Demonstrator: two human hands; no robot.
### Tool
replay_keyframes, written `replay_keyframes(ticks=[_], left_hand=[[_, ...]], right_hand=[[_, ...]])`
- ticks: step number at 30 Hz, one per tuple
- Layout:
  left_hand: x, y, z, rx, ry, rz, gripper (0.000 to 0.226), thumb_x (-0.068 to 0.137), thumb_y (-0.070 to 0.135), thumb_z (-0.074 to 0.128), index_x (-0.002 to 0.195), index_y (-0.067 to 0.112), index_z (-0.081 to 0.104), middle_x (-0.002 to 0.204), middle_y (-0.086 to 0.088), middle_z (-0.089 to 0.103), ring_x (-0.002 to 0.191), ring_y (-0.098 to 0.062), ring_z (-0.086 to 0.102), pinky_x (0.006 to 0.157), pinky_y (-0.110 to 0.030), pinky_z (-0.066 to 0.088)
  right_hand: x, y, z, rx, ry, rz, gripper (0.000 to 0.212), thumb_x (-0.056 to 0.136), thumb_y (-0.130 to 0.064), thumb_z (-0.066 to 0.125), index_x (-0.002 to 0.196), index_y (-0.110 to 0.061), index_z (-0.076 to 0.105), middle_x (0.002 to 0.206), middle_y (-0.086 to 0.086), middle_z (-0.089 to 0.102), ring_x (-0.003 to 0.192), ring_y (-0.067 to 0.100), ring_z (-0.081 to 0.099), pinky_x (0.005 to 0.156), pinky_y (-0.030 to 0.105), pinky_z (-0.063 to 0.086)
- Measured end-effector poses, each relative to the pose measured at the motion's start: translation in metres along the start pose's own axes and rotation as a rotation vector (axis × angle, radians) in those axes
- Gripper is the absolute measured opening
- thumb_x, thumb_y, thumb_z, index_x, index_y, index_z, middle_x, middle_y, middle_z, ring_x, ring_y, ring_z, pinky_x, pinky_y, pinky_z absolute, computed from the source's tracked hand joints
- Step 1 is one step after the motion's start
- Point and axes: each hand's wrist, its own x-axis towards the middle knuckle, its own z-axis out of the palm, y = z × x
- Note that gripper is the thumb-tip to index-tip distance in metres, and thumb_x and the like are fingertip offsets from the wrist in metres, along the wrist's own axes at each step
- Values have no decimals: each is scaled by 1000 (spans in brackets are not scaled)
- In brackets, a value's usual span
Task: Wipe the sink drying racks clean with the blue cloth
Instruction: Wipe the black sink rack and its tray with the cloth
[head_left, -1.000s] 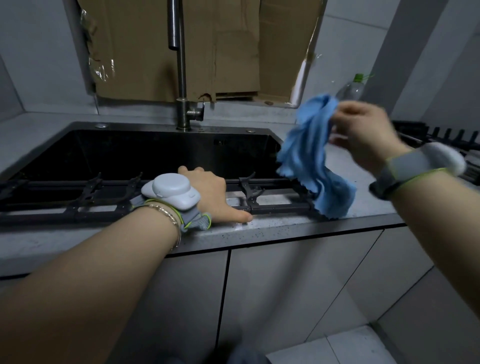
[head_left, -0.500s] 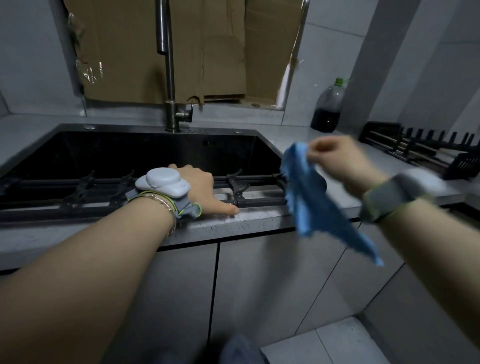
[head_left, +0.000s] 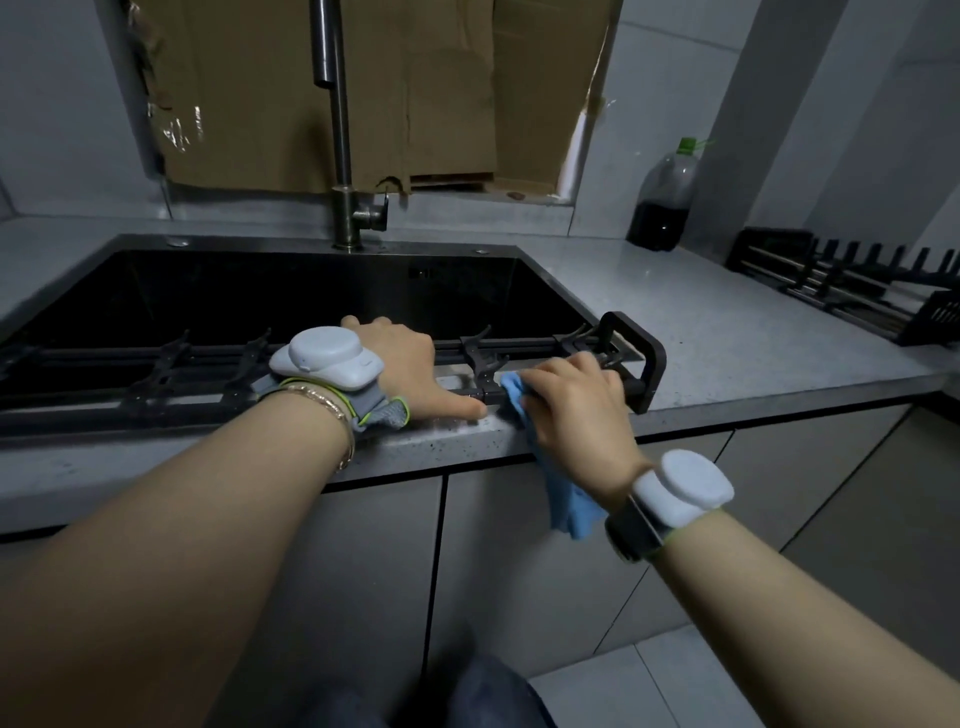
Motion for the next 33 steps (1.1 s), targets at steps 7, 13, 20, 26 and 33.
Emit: replay_keyframes(ticks=[7,13,20,26,33], left_hand=[[0,-1,-1,20,-12,0,91,50,97,30,86,21,62,75,3,58,80,-19,52,75,-35,32],[-1,-2,0,1,4,21,87,53,96,31,80,19,61,76,2,61,83,-21,54,75,-35,31],[-3,0,0,4,-5,3,79,56,94,35,70,18,54,72,1,53,84,-22,48,77,-37,29],[-2,2,4,52,28,5,87,53,96,30,82,20,60,83,0,60,89,-23,53,75,-37,29],[-2,-5,4,35,29,36,95,50,97,25,87,18,64,81,1,63,86,-23,56,73,-36,31]], right_hand=[[2,4,8,0,65,-103,26,82,-28,47,93,-20,70,84,-2,65,84,28,53,70,33,21],[-5,39,0,-119,202,-127,28,82,-30,46,83,-20,72,77,-8,67,83,18,44,67,32,19],[-10,43,-1,-53,234,-65,28,81,-29,46,81,-19,72,82,-8,70,83,21,42,68,31,18],[9,-5,9,37,232,-137,22,74,-25,59,55,-15,61,56,-8,59,61,21,40,53,29,30],[3,32,-9,-52,118,-112,14,78,-23,59,77,-19,73,74,-5,69,71,26,44,62,33,25]])
